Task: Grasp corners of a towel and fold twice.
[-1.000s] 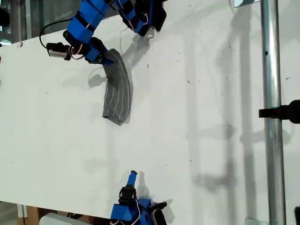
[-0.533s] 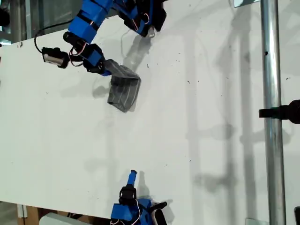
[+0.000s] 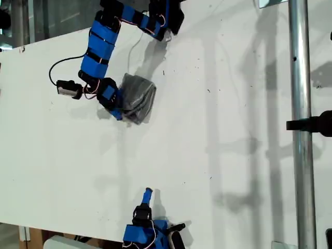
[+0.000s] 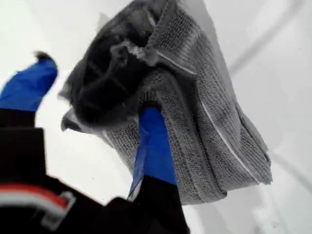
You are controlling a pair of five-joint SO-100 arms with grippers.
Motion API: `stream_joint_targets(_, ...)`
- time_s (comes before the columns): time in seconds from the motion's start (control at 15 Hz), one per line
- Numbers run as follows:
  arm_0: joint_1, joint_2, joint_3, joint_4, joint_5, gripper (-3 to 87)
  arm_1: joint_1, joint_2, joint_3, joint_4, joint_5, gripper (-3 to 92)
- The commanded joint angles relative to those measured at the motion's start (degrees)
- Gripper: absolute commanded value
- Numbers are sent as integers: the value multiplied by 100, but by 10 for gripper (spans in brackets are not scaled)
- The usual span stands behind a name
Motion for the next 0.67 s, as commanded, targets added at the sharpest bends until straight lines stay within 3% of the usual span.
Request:
stream_joint_targets(0.0,-26,53,-26,-158,-44,-30,299,782,-510,-176,-35,398)
stream_joint_targets(0.27,-53,62,149,-299,35,-30,914,2936,914,343,-272,43)
stream_joint_targets(0.6,-9,62,976,-431,-439,-29,141,6873,5651,308,686,-2)
